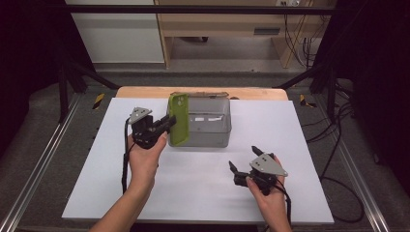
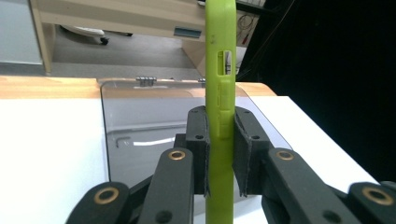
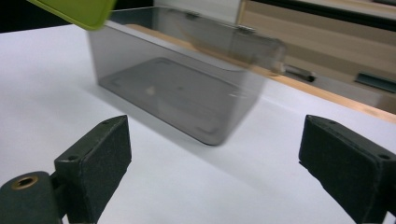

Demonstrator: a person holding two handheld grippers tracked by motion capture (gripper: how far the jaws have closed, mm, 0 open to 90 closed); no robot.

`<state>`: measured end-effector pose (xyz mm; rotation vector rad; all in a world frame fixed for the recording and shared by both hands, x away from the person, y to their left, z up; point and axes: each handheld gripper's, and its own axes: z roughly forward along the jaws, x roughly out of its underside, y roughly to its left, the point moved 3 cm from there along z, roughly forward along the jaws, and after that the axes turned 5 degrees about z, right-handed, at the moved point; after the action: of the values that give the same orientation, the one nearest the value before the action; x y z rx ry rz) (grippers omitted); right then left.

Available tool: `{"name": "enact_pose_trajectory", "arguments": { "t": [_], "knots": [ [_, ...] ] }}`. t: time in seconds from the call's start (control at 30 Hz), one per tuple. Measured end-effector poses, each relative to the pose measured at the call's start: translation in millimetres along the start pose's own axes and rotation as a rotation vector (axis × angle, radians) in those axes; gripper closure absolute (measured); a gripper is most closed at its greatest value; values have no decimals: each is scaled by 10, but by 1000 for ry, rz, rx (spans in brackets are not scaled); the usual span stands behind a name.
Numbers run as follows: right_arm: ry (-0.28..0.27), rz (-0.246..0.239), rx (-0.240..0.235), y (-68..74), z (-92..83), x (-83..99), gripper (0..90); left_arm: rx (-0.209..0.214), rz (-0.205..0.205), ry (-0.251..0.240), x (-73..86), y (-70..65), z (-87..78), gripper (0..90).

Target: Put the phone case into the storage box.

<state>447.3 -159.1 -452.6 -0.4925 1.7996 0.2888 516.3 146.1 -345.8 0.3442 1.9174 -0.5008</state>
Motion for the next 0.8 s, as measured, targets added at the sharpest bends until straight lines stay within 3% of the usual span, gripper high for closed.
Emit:
{"name": "enact_pose_trajectory", "arguments": {
  "t": [0.17,0.57,0.8],
  "knots": [
    [-27,-2,28,-157,-69,45,87,-20,-4,25,-159,29,108,775],
    [-45,-3,73,-257,-124,85,55,-86,59,75,-454,90,399,775],
    [-29,-8,75,-255,-107,112,55,-103,31,101,-496,202,516,775]
  ]
}}
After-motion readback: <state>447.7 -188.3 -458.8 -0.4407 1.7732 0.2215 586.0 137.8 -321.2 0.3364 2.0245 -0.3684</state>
